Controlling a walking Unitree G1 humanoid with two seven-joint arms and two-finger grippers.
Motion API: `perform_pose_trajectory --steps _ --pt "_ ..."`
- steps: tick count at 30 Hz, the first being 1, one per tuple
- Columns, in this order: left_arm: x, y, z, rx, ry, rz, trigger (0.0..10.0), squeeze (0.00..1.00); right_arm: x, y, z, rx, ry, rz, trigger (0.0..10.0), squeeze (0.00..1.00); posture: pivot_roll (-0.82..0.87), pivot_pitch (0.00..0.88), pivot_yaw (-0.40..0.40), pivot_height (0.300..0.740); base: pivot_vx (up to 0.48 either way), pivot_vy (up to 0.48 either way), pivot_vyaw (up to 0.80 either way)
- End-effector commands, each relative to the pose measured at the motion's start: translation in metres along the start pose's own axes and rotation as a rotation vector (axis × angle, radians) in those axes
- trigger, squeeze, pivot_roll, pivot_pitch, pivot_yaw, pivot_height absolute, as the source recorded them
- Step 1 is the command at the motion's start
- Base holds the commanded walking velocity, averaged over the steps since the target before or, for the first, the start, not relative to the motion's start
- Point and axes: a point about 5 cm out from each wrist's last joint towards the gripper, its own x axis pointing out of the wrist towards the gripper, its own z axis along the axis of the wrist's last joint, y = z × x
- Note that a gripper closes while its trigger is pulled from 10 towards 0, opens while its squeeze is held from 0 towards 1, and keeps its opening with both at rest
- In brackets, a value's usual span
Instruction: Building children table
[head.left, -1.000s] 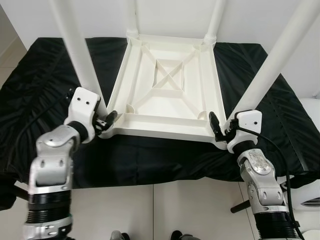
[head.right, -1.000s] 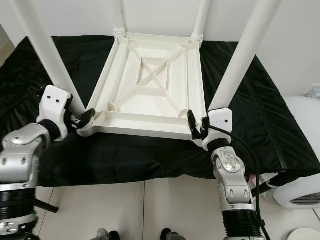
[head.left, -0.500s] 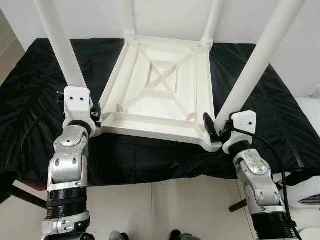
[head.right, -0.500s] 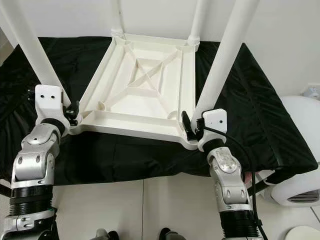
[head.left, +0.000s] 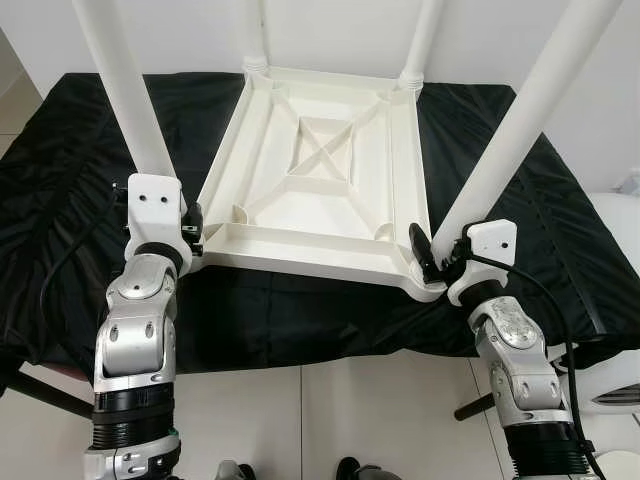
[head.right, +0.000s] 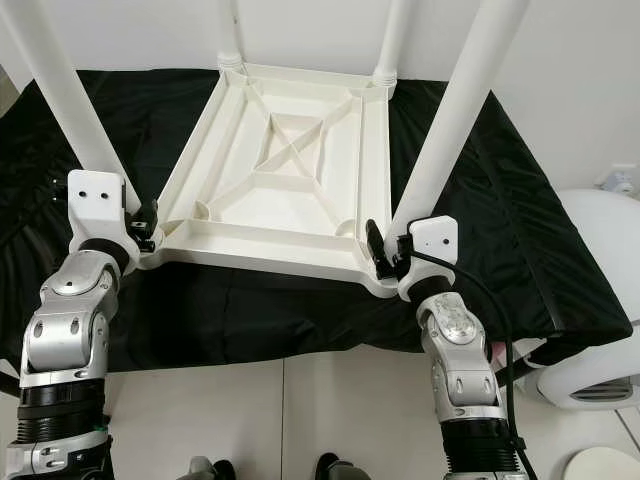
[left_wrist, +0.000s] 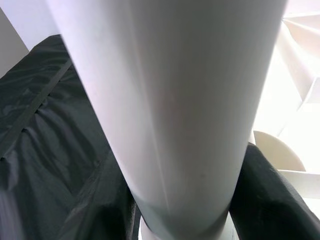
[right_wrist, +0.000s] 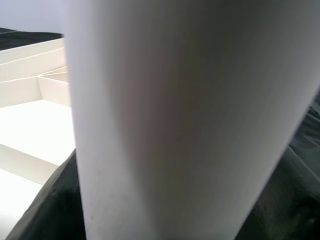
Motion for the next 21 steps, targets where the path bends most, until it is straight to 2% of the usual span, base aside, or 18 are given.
perform_pose_trajectory --steps 1,2,4,5,6,7,8,9,11,12,21 --pt "-0.004 0.012 0.007 0.028 -0.048 0.143 4.5 0.0 0.0 -0.001 -0.005 0.005 0.027 -0.005 10.0 0.0 -0.02 0.182 0.001 0.74 0.0 0.0 0.0" --pt "-0.005 0.011 0.007 0.029 -0.051 0.14 8.1 0.0 0.0 -0.002 -0.006 -0.002 0.03 -0.009 10.0 0.0 -0.02 0.18 0.0 0.74 0.0 0.0 0.0" --pt "-0.005 0.011 0.008 0.03 -0.053 0.137 8.1 0.0 0.0 -0.002 -0.006 -0.005 0.032 -0.01 10.0 0.0 -0.02 0.18 0.0 0.74 0.0 0.0 0.0" --pt "-0.006 0.011 0.008 0.03 -0.056 0.136 6.9 0.0 0.0 -0.003 -0.007 -0.006 0.039 -0.016 10.0 0.0 -0.02 0.18 -0.001 0.74 0.0 0.0 0.0" --pt "-0.007 0.011 0.008 0.029 -0.058 0.135 6.9 0.0 0.0 -0.004 -0.007 -0.006 0.043 -0.02 10.0 0.0 -0.02 0.179 -0.001 0.74 0.0 0.0 0.0" --pt "-0.008 0.011 0.008 0.034 -0.059 0.134 2.2 0.0 0.0 -0.006 -0.008 -0.005 0.045 -0.027 10.0 0.0 -0.02 0.177 -0.002 0.74 0.0 0.0 0.0" --pt "-0.009 0.011 0.008 0.037 -0.06 0.133 2.2 0.0 0.0 -0.006 -0.008 -0.005 0.046 -0.032 10.0 0.0 -0.02 0.177 -0.002 0.74 0.0 0.0 0.0" --pt "-0.01 0.011 0.008 0.037 -0.058 0.135 9.1 0.0 0.0 -0.007 -0.009 -0.005 0.048 -0.034 10.0 0.0 -0.02 0.175 -0.004 0.74 0.0 0.0 0.0" --pt "-0.011 0.011 0.008 0.037 -0.057 0.137 8.9 0.0 0.0 -0.008 -0.01 -0.005 0.051 -0.037 10.0 0.0 -0.02 0.175 -0.004 0.74 0.0 0.0 0.0" --pt "-0.015 0.011 0.008 0.04 -0.053 0.131 10.0 0.0 0.0 -0.01 -0.012 -0.004 0.066 -0.039 10.0 0.0 -0.02 0.174 -0.006 0.74 0.0 0.0 0.0" --pt "-0.028 0.009 0.008 0.03 -0.05 0.127 10.0 0.0 0.01 -0.019 -0.018 -0.011 0.099 -0.016 10.0 0.0 -0.02 0.182 -0.012 0.74 0.0 0.0 0.0"
